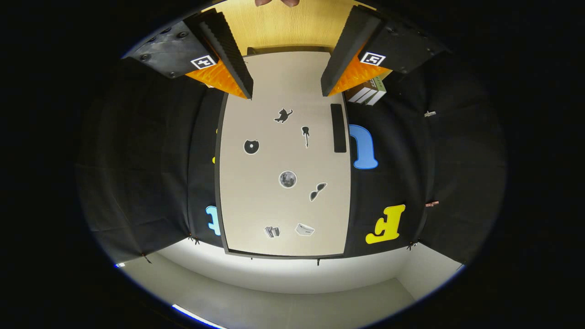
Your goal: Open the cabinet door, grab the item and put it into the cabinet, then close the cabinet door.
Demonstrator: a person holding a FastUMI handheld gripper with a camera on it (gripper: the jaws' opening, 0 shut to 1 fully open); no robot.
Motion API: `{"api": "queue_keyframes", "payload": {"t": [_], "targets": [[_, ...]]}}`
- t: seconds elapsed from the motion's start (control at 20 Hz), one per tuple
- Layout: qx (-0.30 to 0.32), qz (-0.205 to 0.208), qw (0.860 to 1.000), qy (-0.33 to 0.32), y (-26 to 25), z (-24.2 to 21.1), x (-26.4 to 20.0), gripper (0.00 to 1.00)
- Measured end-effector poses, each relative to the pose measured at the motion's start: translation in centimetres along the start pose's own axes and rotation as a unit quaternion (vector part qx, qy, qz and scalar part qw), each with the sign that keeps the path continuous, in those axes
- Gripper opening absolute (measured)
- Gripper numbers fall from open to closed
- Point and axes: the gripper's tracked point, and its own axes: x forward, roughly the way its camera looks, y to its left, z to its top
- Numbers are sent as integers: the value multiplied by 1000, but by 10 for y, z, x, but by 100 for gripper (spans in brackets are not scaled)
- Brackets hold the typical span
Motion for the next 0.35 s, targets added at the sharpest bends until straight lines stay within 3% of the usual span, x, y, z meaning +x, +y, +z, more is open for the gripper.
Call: {"api": "queue_keyframes", "payload": {"t": [0.35], "targets": [[-1,0,1000,0,0,0,1,98]]}}
